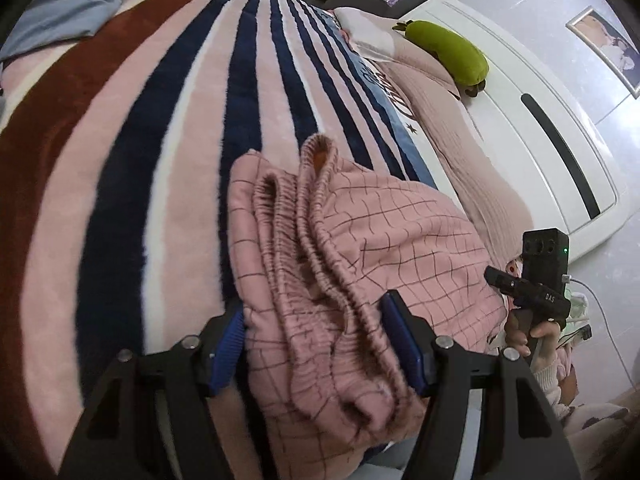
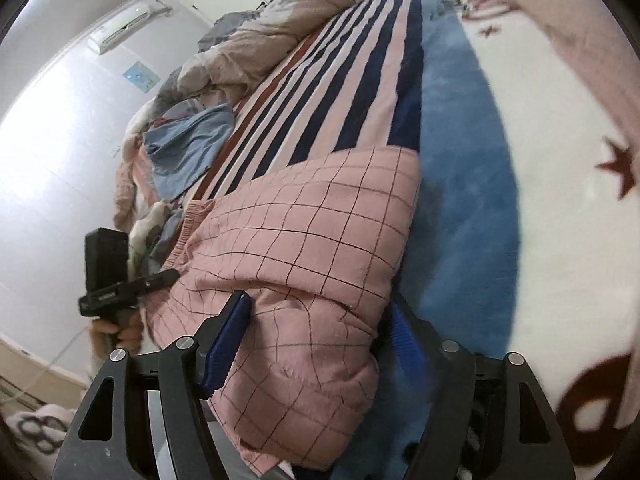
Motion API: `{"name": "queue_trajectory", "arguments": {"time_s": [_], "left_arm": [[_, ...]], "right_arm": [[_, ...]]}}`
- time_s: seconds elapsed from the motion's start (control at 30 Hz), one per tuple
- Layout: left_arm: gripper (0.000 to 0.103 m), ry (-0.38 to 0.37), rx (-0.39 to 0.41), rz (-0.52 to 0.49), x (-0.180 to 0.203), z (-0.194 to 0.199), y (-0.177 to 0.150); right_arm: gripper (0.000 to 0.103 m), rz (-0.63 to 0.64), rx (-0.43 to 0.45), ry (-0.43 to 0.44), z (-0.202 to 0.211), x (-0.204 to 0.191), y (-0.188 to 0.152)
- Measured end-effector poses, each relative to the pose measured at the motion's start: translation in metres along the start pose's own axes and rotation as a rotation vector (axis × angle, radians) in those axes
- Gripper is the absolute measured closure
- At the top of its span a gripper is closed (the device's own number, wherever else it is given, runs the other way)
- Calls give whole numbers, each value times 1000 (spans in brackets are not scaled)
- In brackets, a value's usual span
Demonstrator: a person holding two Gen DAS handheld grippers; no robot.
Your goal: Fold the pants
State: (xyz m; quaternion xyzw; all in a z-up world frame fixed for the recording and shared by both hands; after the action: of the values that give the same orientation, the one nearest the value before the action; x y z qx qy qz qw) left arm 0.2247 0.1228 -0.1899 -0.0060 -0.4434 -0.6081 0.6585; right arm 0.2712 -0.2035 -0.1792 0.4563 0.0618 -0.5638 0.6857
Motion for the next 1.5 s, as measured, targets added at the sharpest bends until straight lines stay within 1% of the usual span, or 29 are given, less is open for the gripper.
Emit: {"name": "queue_trajectory", "arguments": {"time_s": [0.07,0.1,0.13,0.2,0.23,0.3,0.4,0.5,0.63,0.7,0.83,1.1,1.33,1.5], "left_arm": [[51,-2,3,19,-1,-3,1],[57,-5,6,24,-2,-3,2],[59,-7,6,27,-3,-4,3],[69,-7,6,29,-3,-4,3],[71,-5,7,24,-3,-3,3],[77,12,24,-4,3,3,4],[79,30,59,-47,13,11,10],[80,28,86,-77,20,21,19],[80,47,142,-130,27,44,32],[81,50,179,-141,26,63,40],[81,80,239,-172,18,105,57],[81,166,338,-190,-20,192,84],[81,244,391,-194,-63,261,90],[81,309,436,-166,-103,312,90]], "right_arm": [[41,-8,-17,23,-7,0,-2],[44,-11,-23,33,-9,-1,-2],[47,-14,-31,44,-13,-2,-3],[63,-1,-35,41,-15,-3,-4],[67,16,-30,30,-15,-6,-3],[80,41,-14,14,-13,-11,-2],[85,71,12,-12,-8,-20,3],[86,118,38,-49,-2,-37,10],[87,147,57,-56,3,-61,24],[87,176,65,-59,0,-79,30],[87,220,86,-38,-10,-117,41],[87,302,102,32,-52,-206,58],[87,359,83,84,-101,-283,62],[87,409,50,130,-144,-336,54]]}}
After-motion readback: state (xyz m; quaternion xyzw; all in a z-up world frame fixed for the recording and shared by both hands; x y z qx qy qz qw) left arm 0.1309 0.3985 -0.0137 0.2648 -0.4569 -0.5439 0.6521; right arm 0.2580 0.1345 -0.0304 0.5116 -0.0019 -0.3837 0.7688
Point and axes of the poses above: each gripper's, at about its wrist camera, not at the fingertips, and z roughly against the way its jaws point, x to its right, y to its top, the point moved 3 cm from there along -z, roughly the way its jaws point, and after that the axes turned 9 degrees about x, right-handed, at the moved point
